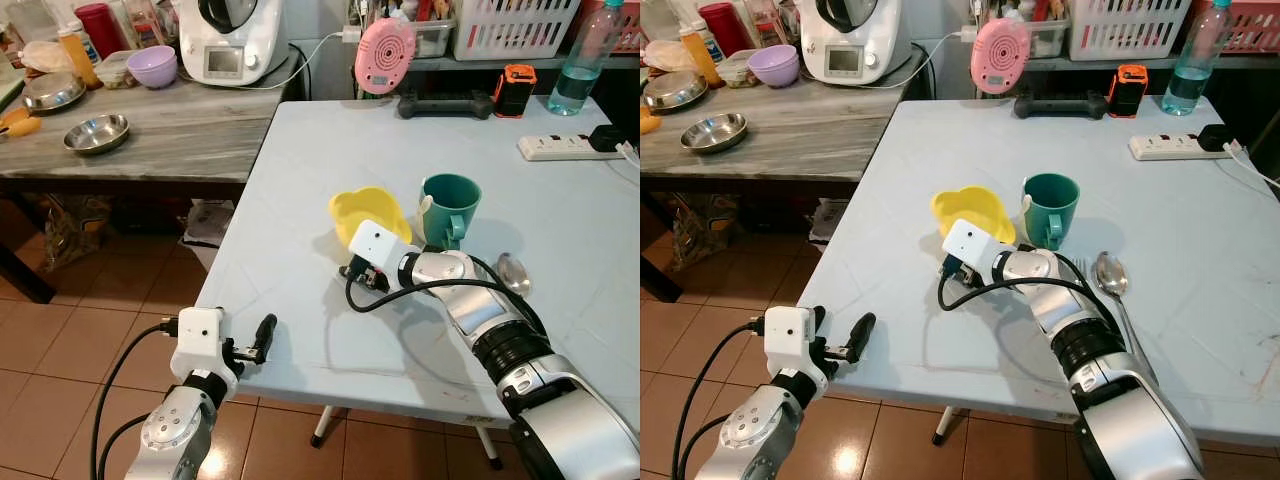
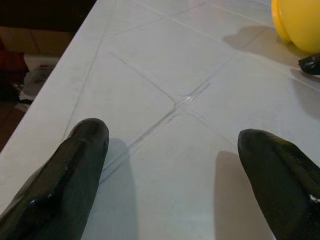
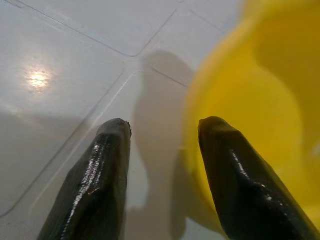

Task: Setting the table

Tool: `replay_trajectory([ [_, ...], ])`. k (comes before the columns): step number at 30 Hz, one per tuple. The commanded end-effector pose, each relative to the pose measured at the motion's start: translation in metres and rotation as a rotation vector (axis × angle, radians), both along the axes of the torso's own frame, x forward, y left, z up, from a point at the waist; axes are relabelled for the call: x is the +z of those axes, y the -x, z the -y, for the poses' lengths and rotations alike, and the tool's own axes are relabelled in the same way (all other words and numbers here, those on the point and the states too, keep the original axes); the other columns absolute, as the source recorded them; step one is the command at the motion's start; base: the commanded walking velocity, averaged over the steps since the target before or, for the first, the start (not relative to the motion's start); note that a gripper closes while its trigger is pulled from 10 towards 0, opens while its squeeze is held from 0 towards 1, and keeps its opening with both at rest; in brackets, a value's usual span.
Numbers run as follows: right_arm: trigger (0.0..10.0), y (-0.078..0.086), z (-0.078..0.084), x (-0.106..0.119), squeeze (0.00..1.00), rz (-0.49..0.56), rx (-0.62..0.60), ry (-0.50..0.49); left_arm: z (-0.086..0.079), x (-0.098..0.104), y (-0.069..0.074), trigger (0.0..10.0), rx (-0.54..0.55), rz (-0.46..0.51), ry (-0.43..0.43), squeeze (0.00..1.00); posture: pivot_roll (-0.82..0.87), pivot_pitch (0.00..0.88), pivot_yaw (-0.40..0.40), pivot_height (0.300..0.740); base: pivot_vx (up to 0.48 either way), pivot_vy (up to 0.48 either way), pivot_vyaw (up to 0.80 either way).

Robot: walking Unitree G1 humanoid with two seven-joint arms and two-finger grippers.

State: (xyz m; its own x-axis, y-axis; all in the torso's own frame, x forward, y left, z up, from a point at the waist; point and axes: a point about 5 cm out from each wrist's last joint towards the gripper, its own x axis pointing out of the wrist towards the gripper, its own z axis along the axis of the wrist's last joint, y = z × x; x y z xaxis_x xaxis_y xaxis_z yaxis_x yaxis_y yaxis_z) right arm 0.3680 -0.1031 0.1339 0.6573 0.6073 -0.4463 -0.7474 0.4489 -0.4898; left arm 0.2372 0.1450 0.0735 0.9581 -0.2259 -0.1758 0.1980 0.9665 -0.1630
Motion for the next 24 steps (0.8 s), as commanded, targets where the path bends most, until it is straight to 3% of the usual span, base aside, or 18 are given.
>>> replay_trajectory([
  [1, 0.0, -0.0026, -0.0039, 0.0047, 0.00, 0.021, 0.016, 0.008, -0.0047, 0.0020, 0.0003, 10.0, 0.019, 0.001, -0.005, 0.00, -0.10, 0.084, 0.080, 0.740, 0.000, 0.000, 0.00],
  [24, 0.0, -0.0001, 0.0009, -0.0019, 0.00, 0.020, 0.021, 0.013, -0.0052, 0.0015, -0.0016, 10.0, 0.017, -0.006, -0.018, 0.00, -0.11, 0.077, 0.086, 0.740, 0.000, 0.000, 0.00],
])
